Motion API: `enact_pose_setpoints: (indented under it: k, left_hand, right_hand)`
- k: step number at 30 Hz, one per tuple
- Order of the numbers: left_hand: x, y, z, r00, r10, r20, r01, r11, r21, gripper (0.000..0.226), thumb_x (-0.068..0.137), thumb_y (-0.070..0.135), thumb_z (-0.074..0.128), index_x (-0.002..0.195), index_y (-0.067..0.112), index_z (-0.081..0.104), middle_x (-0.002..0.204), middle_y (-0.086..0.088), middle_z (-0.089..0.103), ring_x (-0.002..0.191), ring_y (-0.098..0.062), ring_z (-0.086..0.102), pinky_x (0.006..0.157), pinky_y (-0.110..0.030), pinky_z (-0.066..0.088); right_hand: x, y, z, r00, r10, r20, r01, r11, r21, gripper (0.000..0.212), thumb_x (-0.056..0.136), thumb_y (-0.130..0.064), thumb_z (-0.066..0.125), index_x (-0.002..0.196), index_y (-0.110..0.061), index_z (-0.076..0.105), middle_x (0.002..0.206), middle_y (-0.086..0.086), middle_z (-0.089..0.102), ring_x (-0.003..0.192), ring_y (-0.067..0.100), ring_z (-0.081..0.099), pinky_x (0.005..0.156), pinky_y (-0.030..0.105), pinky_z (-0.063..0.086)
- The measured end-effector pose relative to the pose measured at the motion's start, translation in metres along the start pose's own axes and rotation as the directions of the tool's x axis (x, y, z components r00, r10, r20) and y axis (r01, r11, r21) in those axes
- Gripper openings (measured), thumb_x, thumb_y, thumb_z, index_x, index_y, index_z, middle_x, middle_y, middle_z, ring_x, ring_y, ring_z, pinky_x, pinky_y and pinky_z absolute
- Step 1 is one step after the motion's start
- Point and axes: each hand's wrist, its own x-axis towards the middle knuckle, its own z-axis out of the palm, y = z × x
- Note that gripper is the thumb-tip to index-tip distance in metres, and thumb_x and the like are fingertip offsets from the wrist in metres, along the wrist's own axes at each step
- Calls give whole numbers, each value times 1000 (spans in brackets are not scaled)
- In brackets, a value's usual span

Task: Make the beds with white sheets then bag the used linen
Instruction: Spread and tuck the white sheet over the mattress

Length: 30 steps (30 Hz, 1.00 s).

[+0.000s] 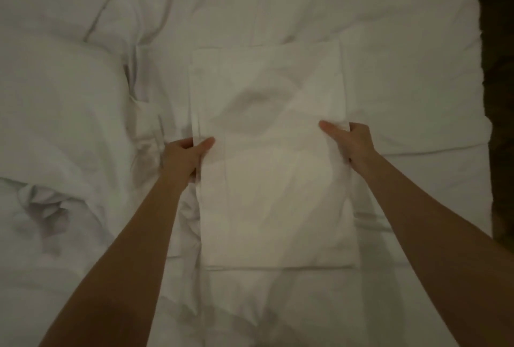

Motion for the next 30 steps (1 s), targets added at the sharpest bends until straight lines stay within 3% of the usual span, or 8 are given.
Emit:
enact_pose_setpoints:
  k: [4, 7, 10, 13, 19, 24, 27, 30]
  left_hand:
    - [-27, -29, -8, 998, 51, -46, -53, 997, -51, 41, 74, 22, 83, 109, 7, 70, 93, -3, 73, 83, -16, 69, 80, -31, 57]
    - [-50, -51, -18, 991, 42, -126, -56, 993, -108, 38, 76, 19, 82, 107, 6, 66, 88, -2, 70, 75, -12, 65, 69, -22, 56]
    - [-69, -72, -20, 993, -108, 48, 111, 991, -74, 33, 75, 28, 81, 98, 8, 68, 86, -6, 70, 71, -16, 66, 61, -25, 57]
    - [-95, -109, -17, 955, -209, 210, 199, 977, 71, 64, 59, 42, 89, 110, 11, 67, 100, -3, 73, 89, -21, 70, 82, -37, 57]
    - [-133, -149, -13, 995, -68, 69, 72, 996, -51, 57, 73, 28, 83, 121, 7, 62, 113, -7, 68, 101, -26, 66, 92, -45, 54]
    - [-143, -127, -29, 992, 70, 101, -67, 997, -40, 87, 58, 41, 89, 134, 18, 53, 123, -2, 64, 109, -22, 63, 95, -45, 52]
    - [-138, -111, -36, 973, 189, 135, -182, 981, -65, 79, 76, 20, 81, 144, 29, 41, 133, 3, 54, 114, -17, 58, 98, -37, 49]
    - [-139, -82, -38, 950, 246, 194, -216, 963, -163, 37, 81, 13, 74, 115, 25, 67, 113, -3, 68, 96, -16, 67, 80, -28, 56]
  right_hand:
    - [-27, 25, -4, 989, 108, 100, -110, 994, 14, 33, 72, -28, 83, 97, -13, 68, 98, 7, 71, 84, 18, 69, 81, 36, 57]
    - [-57, 59, -9, 981, 164, 106, -167, 986, 24, 31, 74, -24, 82, 96, -9, 67, 103, 11, 71, 84, 20, 69, 82, 35, 56]
    - [-77, 78, -9, 986, 166, 28, -168, 984, 55, 30, 77, -26, 80, 97, -9, 65, 98, 9, 68, 81, 19, 65, 79, 30, 52]
    - [-98, 91, -14, 973, 212, 87, -219, 973, 78, 37, 78, -24, 79, 104, -1, 67, 98, 11, 69, 79, 20, 66, 78, 31, 53]
    - [-136, 122, -37, 972, 208, 112, -201, 977, -67, 44, 79, -25, 77, 114, -1, 66, 97, 8, 68, 73, 9, 63, 56, 21, 50]
    - [-147, 125, -41, 994, 106, 14, -103, 986, -128, 40, 78, -23, 79, 111, -5, 65, 111, 11, 67, 83, 18, 61, 74, 28, 47]
    - [-150, 115, -41, 997, -36, -75, 27, 992, -120, 52, 79, -20, 78, 125, -10, 56, 114, 7, 59, 94, 20, 57, 79, 28, 46]
    - [-149, 97, -45, 990, -134, -50, 135, 991, 13, 44, 84, -17, 73, 125, -21, 57, 99, 3, 64, 82, 15, 62, 68, 17, 51]
